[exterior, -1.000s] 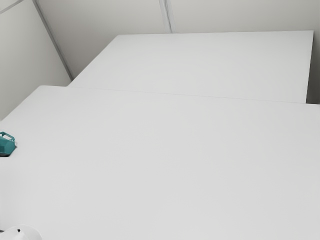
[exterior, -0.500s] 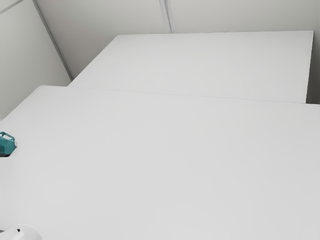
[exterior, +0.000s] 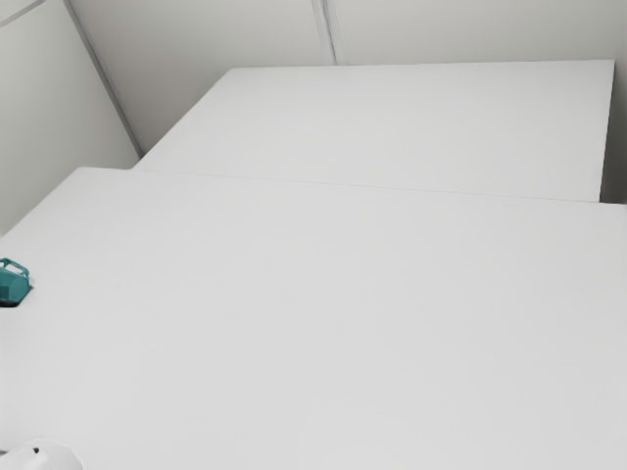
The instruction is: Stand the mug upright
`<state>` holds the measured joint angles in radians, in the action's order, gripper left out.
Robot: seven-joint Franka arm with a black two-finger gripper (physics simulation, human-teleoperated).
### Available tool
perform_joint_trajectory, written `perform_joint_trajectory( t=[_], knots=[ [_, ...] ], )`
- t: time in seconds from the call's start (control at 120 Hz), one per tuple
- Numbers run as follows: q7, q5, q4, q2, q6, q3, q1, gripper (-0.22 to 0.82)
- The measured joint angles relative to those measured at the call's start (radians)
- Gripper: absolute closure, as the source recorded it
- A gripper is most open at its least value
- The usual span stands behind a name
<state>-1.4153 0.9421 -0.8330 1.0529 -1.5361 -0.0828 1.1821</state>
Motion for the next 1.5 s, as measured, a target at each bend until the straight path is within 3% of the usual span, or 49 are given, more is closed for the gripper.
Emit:
perform_joint_trajectory(
  t=[0.467, 1.083, 1.292, 1.5],
  knots=[
    [-0.052, 0.033, -0.006, 0.013, 0.004, 0.010, -0.023, 0.04],
    [-0.074, 0.035, -0.032, 0.006, -0.007, 0.014, -0.024, 0.62],
    [-0.074, 0.026, -0.033, -0.031, -0.010, 0.015, -0.032, 0.72],
    [-0.070, 0.009, -0.046, -0.072, -0.006, 0.015, -0.048, 0.74]
  ],
)
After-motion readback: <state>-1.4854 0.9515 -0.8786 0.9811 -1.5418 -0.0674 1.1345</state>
